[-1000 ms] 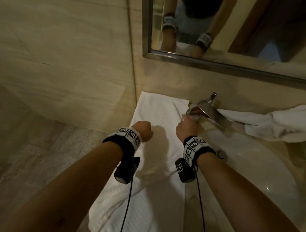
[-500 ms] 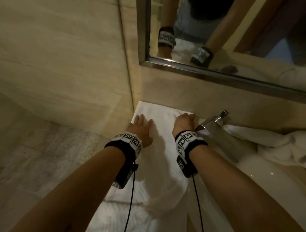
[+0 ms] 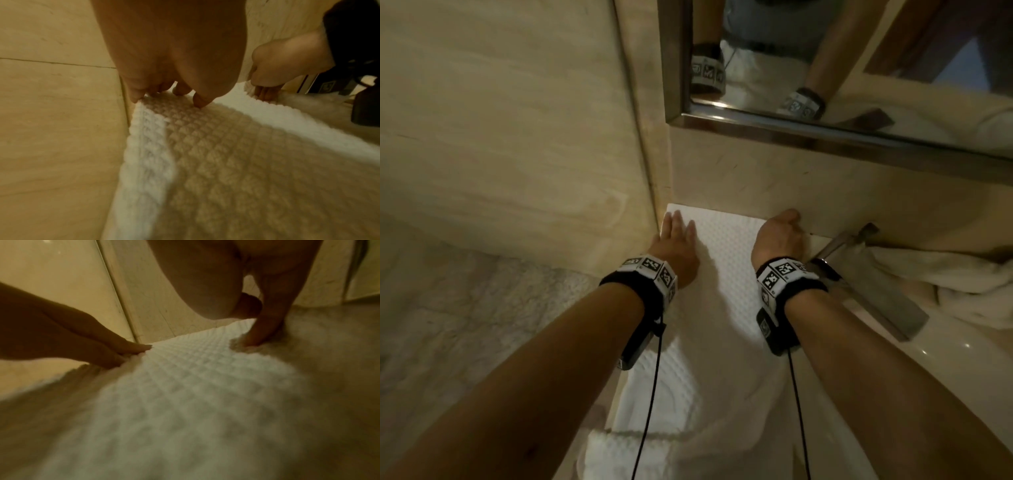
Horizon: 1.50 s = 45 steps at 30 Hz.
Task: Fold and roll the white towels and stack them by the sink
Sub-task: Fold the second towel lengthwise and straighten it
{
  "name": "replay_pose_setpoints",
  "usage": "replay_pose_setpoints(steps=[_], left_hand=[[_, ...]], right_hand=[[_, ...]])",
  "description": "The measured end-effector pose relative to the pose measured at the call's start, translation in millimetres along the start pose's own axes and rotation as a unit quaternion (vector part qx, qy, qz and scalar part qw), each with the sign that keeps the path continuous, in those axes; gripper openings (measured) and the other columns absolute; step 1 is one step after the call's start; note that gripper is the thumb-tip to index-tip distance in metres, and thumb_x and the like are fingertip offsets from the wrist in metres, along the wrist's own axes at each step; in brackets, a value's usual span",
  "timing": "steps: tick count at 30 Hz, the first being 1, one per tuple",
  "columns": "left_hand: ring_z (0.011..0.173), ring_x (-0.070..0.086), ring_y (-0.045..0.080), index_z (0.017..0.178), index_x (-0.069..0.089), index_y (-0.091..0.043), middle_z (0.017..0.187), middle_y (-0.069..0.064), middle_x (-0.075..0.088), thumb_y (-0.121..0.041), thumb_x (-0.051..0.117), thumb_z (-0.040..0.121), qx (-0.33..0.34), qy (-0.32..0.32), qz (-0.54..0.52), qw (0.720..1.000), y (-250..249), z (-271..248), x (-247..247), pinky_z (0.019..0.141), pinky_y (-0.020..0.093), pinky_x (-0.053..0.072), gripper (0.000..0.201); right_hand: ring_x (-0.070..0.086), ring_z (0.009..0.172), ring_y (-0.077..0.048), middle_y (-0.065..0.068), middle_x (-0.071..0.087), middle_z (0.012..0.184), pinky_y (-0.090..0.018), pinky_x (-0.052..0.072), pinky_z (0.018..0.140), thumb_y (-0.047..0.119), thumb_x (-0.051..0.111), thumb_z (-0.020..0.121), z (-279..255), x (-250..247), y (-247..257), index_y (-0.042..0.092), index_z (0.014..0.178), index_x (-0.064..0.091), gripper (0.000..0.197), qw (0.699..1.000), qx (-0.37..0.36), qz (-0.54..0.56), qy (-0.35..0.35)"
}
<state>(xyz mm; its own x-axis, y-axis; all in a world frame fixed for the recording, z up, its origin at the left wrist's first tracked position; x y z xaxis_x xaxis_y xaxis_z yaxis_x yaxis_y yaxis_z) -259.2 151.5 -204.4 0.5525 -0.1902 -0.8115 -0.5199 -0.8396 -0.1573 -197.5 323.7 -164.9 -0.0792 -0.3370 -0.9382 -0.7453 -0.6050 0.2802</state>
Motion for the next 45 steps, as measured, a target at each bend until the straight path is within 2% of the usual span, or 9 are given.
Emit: replay_pose_setpoints(steps=[6,11,15,20,26,32,37,41,45], left_hand=[[0.145,-0.018,0.025,0.151,-0.009,-0.02,0.157,0.008,-0.022,-0.032,0.026,0.1,-0.005,-0.016,0.026,1.0,4.8,-8.6,-0.6,0.116,0.051,0.005,0.063],[0.146,-0.012,0.027,0.152,-0.007,-0.017,0.158,0.012,-0.016,-0.032,0.031,0.1,-0.011,-0.061,0.018,0.998,3.4,-40.6,3.0,0.117,0.05,0.012,0.066],[0.146,0.0,0.032,0.15,0.006,-0.011,0.157,0.017,-0.005,-0.027,0.046,0.095,-0.066,-0.098,-0.04,0.992,19.2,-85.3,7.2,0.114,0.046,0.021,0.07],[0.121,0.045,0.042,0.138,0.026,-0.003,0.137,0.023,0.031,-0.02,0.058,0.088,-0.094,-0.086,-0.108,0.986,45.7,-143.8,34.1,0.094,0.045,0.043,0.061],[0.122,0.046,0.039,0.146,0.016,-0.007,0.136,0.021,0.035,-0.013,0.063,0.083,-0.087,-0.053,-0.112,0.988,46.5,-222.4,112.9,0.099,0.042,0.041,0.079],[0.121,0.048,0.035,0.141,0.033,-0.009,0.133,0.018,0.043,-0.019,0.063,0.085,-0.075,-0.07,-0.12,0.988,61.6,-270.6,153.1,0.098,0.035,0.038,0.065],[0.116,0.045,0.037,0.129,0.043,-0.005,0.127,0.018,0.044,-0.02,0.06,0.086,-0.056,-0.102,-0.001,0.993,63.8,-288.3,144.1,0.092,0.04,0.039,0.048],[0.105,0.054,0.038,0.116,0.04,-0.005,0.119,0.018,0.051,-0.026,0.05,0.092,0.0,-0.111,-0.018,0.994,52.0,-302.8,143.7,0.082,0.04,0.044,0.033],[0.1,0.058,0.037,0.126,0.035,-0.009,0.115,0.019,0.058,-0.03,0.046,0.094,0.023,-0.113,0.01,0.993,40.8,-326.0,135.4,0.076,0.036,0.043,0.04]], right_hand=[[0.025,0.136,-0.037,-0.024,0.013,0.151,-0.045,0.038,0.104,0.02,0.061,0.087,-38.0,7.7,7.7,0.007,0.149,0.002,0.086,0.996,-0.004,-0.017,0.087],[0.037,0.126,-0.033,-0.016,0.033,0.138,-0.035,0.036,0.102,0.007,0.054,0.085,-93.6,5.1,13.8,0.007,0.136,0.037,0.054,0.986,-0.131,0.006,0.105],[0.041,0.125,-0.034,-0.016,0.035,0.136,-0.042,0.042,0.101,0.008,0.051,0.088,-127.9,18.8,2.6,0.006,0.136,0.039,0.049,0.978,-0.119,0.02,0.169],[0.045,0.121,-0.035,-0.015,0.035,0.137,-0.042,0.045,0.099,0.011,0.05,0.091,-183.0,27.3,16.1,0.006,0.134,0.042,0.044,0.967,-0.171,0.022,0.187],[0.055,0.106,-0.031,-0.011,0.049,0.124,-0.03,0.04,0.079,0.01,0.047,0.092,-272.8,19.5,14.3,0.008,0.121,0.049,0.029,0.959,-0.243,0.098,0.108],[0.058,0.107,-0.031,-0.013,0.06,0.12,-0.034,0.044,0.083,0.018,0.048,0.092,-343.6,45.5,-1.8,0.015,0.131,0.043,0.04,0.946,-0.253,0.123,0.161],[0.042,0.129,-0.028,-0.01,0.026,0.15,-0.034,0.038,0.105,0.019,0.053,0.092,-370.1,82.9,-20.2,0.024,0.15,0.023,0.065,0.939,-0.201,0.144,0.237],[0.039,0.132,-0.027,-0.006,0.017,0.153,-0.031,0.036,0.104,0.015,0.05,0.095,-375.8,84.5,-24.2,0.027,0.152,0.016,0.067,0.943,-0.156,0.173,0.239],[0.035,0.134,-0.028,-0.007,0.016,0.152,-0.033,0.034,0.107,0.011,0.043,0.096,-377.5,81.1,-25.0,0.028,0.153,0.015,0.066,0.947,-0.113,0.196,0.23]])
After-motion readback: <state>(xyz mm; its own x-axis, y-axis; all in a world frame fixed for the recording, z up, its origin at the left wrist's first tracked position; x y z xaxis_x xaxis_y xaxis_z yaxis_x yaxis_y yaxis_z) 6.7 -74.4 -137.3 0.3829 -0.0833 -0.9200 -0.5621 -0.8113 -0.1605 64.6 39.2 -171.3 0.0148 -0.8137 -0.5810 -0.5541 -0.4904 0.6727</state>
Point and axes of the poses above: each hand's wrist, its own z-axis towards the middle knuckle, its own x-axis out of the palm, y = z × x, the point moved 9 cm from there along z, towards the middle knuckle
